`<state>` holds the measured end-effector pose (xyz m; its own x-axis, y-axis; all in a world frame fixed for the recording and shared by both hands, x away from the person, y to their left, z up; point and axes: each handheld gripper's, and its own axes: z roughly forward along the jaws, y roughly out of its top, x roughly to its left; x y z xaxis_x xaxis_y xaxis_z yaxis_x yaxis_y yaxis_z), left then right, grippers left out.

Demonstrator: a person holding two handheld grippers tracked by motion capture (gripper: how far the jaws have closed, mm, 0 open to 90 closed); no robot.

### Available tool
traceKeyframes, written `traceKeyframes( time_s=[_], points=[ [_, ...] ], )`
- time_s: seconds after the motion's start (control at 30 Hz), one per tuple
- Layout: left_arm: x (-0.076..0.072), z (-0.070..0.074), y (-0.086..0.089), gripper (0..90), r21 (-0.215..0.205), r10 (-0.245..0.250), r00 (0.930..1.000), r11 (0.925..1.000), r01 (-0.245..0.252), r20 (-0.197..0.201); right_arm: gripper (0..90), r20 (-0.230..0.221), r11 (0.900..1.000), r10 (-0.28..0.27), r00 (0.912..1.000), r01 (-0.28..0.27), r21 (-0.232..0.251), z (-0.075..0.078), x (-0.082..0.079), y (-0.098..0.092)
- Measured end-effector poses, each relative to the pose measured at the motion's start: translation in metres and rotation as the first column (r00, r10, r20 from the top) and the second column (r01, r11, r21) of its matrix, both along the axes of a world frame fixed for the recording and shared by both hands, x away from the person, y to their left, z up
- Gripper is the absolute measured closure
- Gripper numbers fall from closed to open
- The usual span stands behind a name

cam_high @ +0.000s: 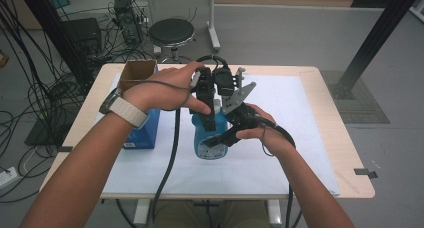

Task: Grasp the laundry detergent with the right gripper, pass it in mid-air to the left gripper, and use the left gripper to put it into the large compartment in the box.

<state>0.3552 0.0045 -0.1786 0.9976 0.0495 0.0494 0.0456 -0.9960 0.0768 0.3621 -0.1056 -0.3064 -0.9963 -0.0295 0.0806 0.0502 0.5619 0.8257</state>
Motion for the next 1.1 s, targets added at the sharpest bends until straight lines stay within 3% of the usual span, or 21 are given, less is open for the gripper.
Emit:
traceKeyframes(
  time_s=[0.3, 1.1],
  points=[
    [0.001, -0.006, -0.001, 9.6, 0.0, 0.0, 0.9999, 1.0, 0.0, -0.017, 43.2, 0.013, 1.0, 0.009, 0.9999, -0.009, 0.015, 0.002, 0.0, -0.001],
    [0.004, -0.018, -0.001, 23.5, -0.034, -0.008, 0.9981, 0.9994, 0.006, -0.061, 43.2, 0.018, 1.0, 0.01, 0.9998, -0.01, 0.015, 0.01, -0.003, -0.001]
  ],
)
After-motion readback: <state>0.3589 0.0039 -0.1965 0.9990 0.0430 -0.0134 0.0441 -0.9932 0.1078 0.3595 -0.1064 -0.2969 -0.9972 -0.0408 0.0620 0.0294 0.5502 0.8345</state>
